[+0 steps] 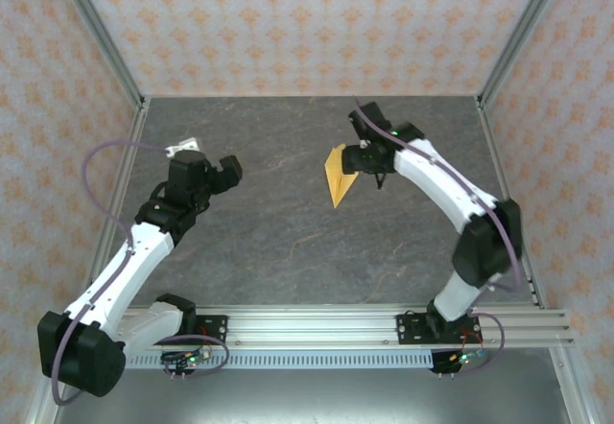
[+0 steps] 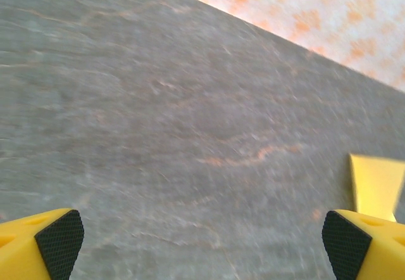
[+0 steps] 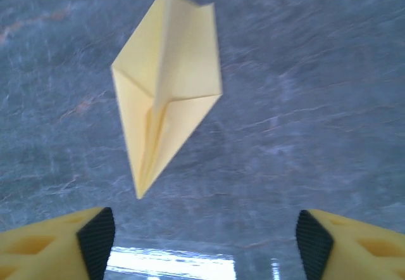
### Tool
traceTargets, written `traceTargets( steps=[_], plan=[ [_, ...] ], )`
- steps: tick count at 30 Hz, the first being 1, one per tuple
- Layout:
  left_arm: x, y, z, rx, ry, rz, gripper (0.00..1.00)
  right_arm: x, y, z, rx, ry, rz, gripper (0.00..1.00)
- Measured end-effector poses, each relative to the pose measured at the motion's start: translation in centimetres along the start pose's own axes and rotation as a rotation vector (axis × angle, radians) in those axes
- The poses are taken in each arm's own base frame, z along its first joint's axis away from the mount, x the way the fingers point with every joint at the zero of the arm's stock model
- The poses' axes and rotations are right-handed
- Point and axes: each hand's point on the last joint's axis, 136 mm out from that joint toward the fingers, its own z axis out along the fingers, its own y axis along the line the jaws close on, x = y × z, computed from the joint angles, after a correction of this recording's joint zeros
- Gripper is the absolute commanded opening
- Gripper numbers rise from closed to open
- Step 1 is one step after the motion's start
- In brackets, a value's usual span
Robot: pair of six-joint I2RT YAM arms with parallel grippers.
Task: Fold a paper plane with a square sheet of paper (fold left side to right side)
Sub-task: Reset both arms
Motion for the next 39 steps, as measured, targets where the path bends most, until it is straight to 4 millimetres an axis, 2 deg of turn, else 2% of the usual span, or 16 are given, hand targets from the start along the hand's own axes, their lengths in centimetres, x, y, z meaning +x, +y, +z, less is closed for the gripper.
traceTargets(
  steps=[3, 5, 7, 11, 14, 17, 19, 24, 28, 32, 39],
  plan=[
    [-2.0, 2.9, 0.3, -0.094, -0.072, -0.05, 1.0, -0.3, -4.7, -1.3, 0.064, -0.118, 0.095, 1.0],
    [-2.7, 4.7, 0.5, -0.171, -0.134, -0.062, 1.0, 0.0, -8.6, -1.4, 0.138, -0.199, 0.176, 1.0],
    [-2.6, 6.3, 0.9, -0.236, -0.186, -0.05, 1.0, 0.7, -12.0, -1.1, 0.216, -0.257, 0.242, 1.0],
    [-0.5, 10.0, 1.7, -0.38, -0.233, 0.017, 1.0, 3.2, -17.5, 1.2, 0.344, -0.315, 0.332, 1.0],
    [0.1, 11.3, 2.4, -0.456, -0.238, 0.092, 1.0, 5.2, -19.5, 3.8, 0.392, -0.346, 0.346, 1.0],
    [0.0, 11.5, 3.7, -0.482, -0.246, 0.156, 0.99, 6.5, -20.2, 6.2, 0.407, -0.367, 0.334, 1.0],
    [0.3, 11.5, 4.6, -0.479, -0.249, 0.192, 0.99, 6.4, -20.4, 7.3, 0.408, -0.395, 0.319, 1.0],
    [2.8, 12.0, 6.6, -0.446, -0.235, 0.285, 0.99, 5.4, -19.9, 8.6, 0.36, -0.522, 0.294, 1.0],
    [4.9, 11.5, 8.7, -0.374, -0.216, 0.334, 1.0, 7.0, -19.5, 10.2, 0.33, -0.519, 0.268, 1.0],
    [6.5, 10.9, 10.7, -0.31, -0.163, 0.377, 1.0, 5.8, -19.6, 9.6, 0.304, -0.572, 0.273, 1.0],
    [5.3, 10.0, 11.0, -0.263, -0.197, 0.368, 1.0, 4.9, -19.3, 9.2, 0.283, -0.609, 0.271, 1.0]
  ],
)
